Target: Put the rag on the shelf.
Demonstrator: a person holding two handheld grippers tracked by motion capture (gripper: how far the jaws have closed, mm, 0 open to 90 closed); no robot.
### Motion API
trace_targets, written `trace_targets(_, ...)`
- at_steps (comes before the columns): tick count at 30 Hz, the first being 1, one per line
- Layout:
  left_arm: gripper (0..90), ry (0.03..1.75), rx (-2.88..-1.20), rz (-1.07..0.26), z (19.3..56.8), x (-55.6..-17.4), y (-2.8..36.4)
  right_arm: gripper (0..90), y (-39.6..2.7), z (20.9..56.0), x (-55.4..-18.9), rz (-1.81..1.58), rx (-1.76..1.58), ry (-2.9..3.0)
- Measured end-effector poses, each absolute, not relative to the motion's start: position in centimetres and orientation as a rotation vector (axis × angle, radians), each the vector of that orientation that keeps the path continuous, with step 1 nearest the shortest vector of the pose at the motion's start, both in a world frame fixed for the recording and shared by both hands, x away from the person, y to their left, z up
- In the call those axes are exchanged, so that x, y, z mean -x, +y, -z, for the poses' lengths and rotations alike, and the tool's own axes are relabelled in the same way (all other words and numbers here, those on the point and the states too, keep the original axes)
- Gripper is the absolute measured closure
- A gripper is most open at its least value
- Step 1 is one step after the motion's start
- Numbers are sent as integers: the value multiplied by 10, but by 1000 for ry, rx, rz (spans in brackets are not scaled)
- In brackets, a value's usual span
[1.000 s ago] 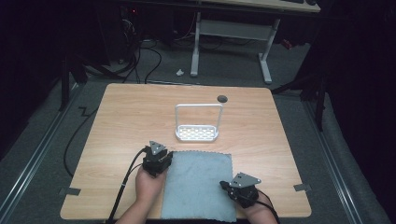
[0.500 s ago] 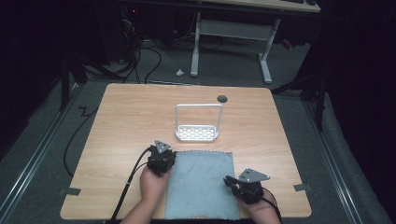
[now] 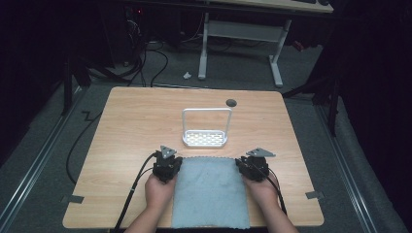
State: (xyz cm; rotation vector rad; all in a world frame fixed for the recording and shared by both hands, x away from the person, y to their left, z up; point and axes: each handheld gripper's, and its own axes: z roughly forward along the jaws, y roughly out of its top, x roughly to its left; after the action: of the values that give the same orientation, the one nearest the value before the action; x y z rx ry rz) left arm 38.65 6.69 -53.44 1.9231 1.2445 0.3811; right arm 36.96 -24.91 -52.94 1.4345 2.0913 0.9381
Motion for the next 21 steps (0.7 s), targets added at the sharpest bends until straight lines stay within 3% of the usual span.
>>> trace_targets(2, 888, 1245, -1919, -386, 534, -386, 67, 881, -248, 529, -368, -925, -1419, 2100)
trace_targets(3, 889, 1243, -1915, -388, 534, -386, 68, 892, -247, 529, -368, -925, -1414, 2102)
trace_targets(13, 895, 1199, -1832, -402, 527, -376, 75, 896, -242, 512, -349, -1071, -1298, 1999)
trace_targets(21, 895, 1145, -1754, -466, 497, -368, 86, 895, -241, 491, -339, -1177, -1237, 1942)
